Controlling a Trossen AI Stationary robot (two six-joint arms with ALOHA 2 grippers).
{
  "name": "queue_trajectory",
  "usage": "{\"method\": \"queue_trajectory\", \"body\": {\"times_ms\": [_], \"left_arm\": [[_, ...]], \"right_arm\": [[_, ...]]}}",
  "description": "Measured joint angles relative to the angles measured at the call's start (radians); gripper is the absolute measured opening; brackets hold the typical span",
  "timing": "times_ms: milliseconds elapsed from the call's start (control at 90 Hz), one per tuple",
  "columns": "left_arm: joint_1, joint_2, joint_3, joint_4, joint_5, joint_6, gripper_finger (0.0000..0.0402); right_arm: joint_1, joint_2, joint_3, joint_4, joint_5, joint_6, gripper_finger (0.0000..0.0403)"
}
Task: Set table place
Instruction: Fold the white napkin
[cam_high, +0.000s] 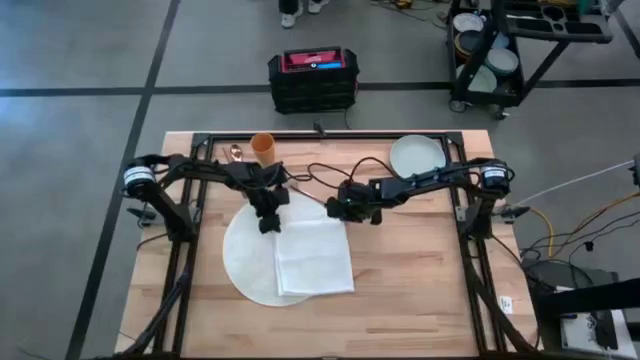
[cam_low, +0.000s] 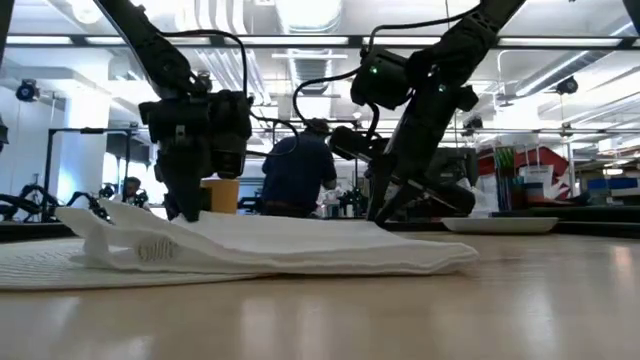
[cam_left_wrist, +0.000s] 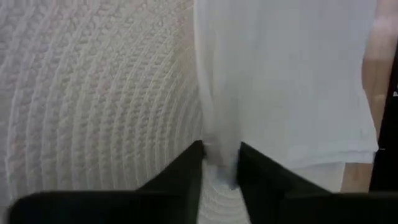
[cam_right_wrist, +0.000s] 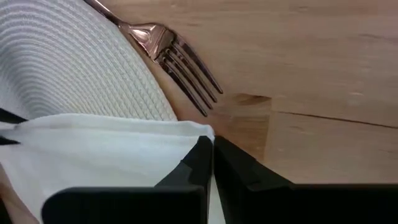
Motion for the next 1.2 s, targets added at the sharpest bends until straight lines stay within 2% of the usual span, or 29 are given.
{"method": "queue_trajectory", "body": {"times_ms": [100,567,956,1200], "left_arm": [[0.0,0.0,0.0,0.0,-0.001,0.001,0.0007],[0.0,0.0,0.0,-0.023,-0.038,-0.012,0.0001],[0.0,-0.048,0.0,-0.043,-0.055,-0.038,0.0],[0.0,-0.124,0.04,-0.114,-0.148,-0.042,0.0]], "right_arm": [[0.0,0.0,0.0,0.0,-0.001,0.0,0.0],[0.002,-0.001,0.0,0.0,-0.008,-0.026,0.0],[0.002,-0.072,0.0,-0.009,0.025,-0.056,0.0],[0.006,-0.083,0.0,-0.014,0.02,-0.072,0.0]]}}
